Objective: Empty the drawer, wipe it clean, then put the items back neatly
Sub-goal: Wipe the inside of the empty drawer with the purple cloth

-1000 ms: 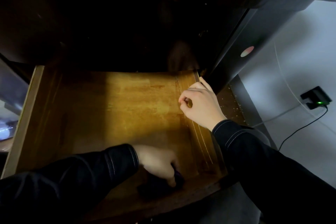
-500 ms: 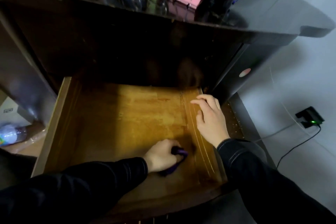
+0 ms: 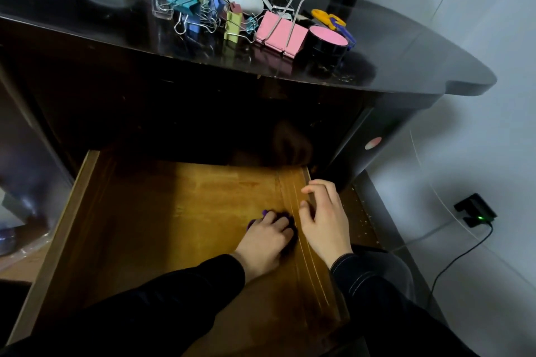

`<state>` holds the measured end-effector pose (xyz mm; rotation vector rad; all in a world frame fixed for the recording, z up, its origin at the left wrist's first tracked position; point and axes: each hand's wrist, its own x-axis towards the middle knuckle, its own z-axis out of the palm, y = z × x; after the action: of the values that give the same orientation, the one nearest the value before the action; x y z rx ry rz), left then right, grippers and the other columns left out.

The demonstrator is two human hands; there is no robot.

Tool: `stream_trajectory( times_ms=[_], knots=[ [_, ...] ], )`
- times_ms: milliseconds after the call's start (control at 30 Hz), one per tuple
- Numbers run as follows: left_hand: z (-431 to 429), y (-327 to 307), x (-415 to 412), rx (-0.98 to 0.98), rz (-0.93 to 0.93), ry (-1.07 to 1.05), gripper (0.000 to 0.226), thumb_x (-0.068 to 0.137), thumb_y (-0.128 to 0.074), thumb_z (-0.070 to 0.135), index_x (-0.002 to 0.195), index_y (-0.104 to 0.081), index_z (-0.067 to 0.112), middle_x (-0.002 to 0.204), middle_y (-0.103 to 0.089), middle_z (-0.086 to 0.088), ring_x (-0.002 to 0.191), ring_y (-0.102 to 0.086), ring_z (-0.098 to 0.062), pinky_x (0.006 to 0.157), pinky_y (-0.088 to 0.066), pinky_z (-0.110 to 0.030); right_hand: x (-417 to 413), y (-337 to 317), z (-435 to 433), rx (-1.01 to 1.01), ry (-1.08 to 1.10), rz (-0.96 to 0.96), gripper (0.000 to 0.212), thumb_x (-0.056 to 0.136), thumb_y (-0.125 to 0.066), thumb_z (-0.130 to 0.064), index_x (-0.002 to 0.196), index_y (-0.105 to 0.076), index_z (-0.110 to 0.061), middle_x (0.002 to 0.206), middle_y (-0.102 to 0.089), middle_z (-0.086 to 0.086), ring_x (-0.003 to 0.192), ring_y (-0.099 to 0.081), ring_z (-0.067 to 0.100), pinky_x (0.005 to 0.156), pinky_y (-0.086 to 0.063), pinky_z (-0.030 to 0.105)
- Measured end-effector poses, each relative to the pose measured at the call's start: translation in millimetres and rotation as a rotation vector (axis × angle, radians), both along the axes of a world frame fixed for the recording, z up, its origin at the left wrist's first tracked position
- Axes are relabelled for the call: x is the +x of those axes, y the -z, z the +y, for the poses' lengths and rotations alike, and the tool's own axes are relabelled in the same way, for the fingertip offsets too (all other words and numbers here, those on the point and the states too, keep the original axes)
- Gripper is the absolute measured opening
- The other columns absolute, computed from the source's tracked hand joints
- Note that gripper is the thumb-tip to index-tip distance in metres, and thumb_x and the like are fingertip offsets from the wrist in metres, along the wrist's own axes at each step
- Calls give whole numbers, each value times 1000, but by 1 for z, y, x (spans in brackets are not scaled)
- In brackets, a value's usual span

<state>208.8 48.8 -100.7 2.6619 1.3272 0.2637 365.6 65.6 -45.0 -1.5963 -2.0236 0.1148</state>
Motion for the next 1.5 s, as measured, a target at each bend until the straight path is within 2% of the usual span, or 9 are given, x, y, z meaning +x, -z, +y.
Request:
stream_trajectory(
  times_ms=[267, 467, 567, 700, 800, 933, 1100, 1233, 1500],
  knots=[
    [-37, -1, -26, -274, -59, 361, 25, 80, -61, 18, 104, -64, 22, 113, -57, 5, 108, -46, -20, 88, -47, -37, -3, -2, -2, -3, 16, -12, 21, 94, -60, -19, 114, -58, -20, 130, -44, -9, 107, -55, 11, 74, -52, 24],
    [0, -5, -23, -488, -632, -207, 21, 80, -66, 7, 94, -71, 22, 101, -68, 8, 97, -63, -12, 91, -50, -33, 1, 3, 3, -190, 112, 88, 44, 103, -47, -33, 146, -34, -28, 144, -44, -5, 97, -60, 8, 73, -51, 23],
    [28, -8, -19, -683, -1074, -511, 13, 85, -71, 7, 93, -71, 17, 92, -74, -2, 91, -70, -19, 87, -56, -35, 2, 6, 5, -309, 107, 110, 42, 107, -37, -37, 148, -27, -39, 118, -64, -11, 81, -63, 6, 70, -53, 28],
    [57, -8, -11, -762, -1420, -799, 10, 89, -70, 11, 94, -68, 19, 92, -74, -2, 87, -70, -18, 67, -55, -21, 0, 6, 6, -307, 109, 106, 42, 108, -35, -36, 148, -24, -41, 85, -59, -13, 58, -51, 1, 54, -35, 18],
    [75, -7, -4, -724, -1554, -956, 10, 89, -70, 10, 93, -65, 18, 89, -71, 0, 82, -67, -14, 53, -48, -12, -1, 4, 5, -294, 113, 121, 42, 108, -36, -35, 148, -25, -40, 105, -60, -15, 76, -58, 4, 67, -43, 23],
    [104, -16, 0, -616, -1626, -1012, 11, 92, -66, 10, 102, -61, 14, 90, -65, 5, 78, -61, -5, 46, -43, -6, -2, 4, 4, -271, 121, 117, 43, 107, -36, -34, 149, -25, -37, 119, -57, -15, 85, -57, 4, 73, -43, 23],
    [128, -18, 22, -483, -1518, -968, 22, 96, -61, 10, 76, -57, 18, 74, -61, 6, 59, -64, 0, 45, -44, -9, 0, 7, 6, -263, 123, 121, 42, 106, -36, -36, 146, -25, -39, 130, -59, -8, 90, -58, 7, 74, -44, 26],
    [131, 4, 28, -486, -1297, -915, 16, 95, -64, 14, 107, -67, 3, 102, -69, -6, 97, -68, -20, 82, -55, -31, -1, 9, 6, -223, 103, 138, 41, 106, -38, -34, 145, -27, -38, 128, -59, -7, 91, -56, 8, 75, -43, 25],
    [116, -2, 9, -524, -1093, -736, 22, 93, -68, 10, 115, -66, 9, 108, -70, -6, 101, -67, -23, 89, -56, -32, -4, 0, 3, -224, 128, 121, 46, 106, -37, -31, 151, -27, -27, 131, -58, -1, 90, -64, 16, 74, -55, 34]
  ],
)
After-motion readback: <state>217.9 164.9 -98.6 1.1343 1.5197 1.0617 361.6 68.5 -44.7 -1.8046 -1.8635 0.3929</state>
